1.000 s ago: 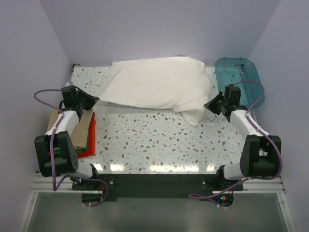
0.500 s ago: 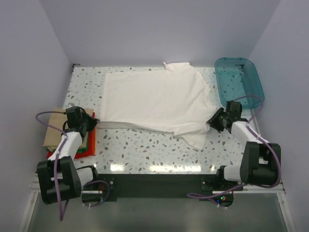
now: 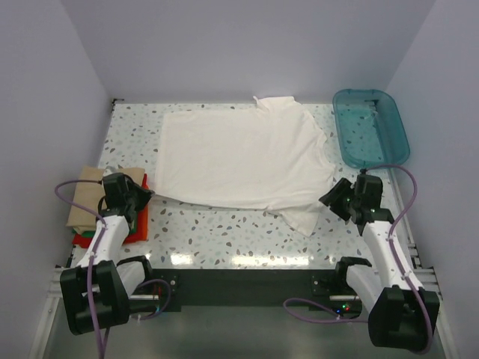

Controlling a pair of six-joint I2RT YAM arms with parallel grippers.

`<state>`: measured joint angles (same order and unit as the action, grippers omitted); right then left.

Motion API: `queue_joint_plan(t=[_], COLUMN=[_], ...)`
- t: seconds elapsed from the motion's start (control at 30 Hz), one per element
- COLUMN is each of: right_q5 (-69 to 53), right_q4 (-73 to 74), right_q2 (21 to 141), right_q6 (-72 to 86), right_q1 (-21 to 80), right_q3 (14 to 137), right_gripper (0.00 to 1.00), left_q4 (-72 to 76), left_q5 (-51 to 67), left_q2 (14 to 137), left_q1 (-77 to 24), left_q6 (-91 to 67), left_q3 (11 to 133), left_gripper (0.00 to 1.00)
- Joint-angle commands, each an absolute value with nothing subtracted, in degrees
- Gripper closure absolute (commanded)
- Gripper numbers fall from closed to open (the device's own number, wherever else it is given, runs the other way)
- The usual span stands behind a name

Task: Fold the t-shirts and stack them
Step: Flatten the tshirt out

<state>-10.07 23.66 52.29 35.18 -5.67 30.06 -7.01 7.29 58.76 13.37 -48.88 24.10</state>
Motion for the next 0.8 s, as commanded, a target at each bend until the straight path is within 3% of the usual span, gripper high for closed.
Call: queue_joint_plan(t=[0.0,0.3,0.77], right_q5=[-12.04,-0.80,2.29], right_q4=[27.59,30.76,33.58], right_q2=[49.32,46.32,45.08], right_q6=[35.77,43.50,48.69], right_q1=[-4.40,11.93,16.79], right_q3=[26.64,23.21,19.95], right_gripper=[0.46,0.49,0.51], left_q4=[-6.42,-6.24,-5.10], left_q5=[7.47,7.73,7.91], left_q2=[56.96,57.04,57.74], left_q1=[13.10,13.18,13.27], left_q6=[-47.99,-47.37,-47.20], left_q3=[23.82,23.29,22.41], left_gripper=[1.00,1.00,1.00])
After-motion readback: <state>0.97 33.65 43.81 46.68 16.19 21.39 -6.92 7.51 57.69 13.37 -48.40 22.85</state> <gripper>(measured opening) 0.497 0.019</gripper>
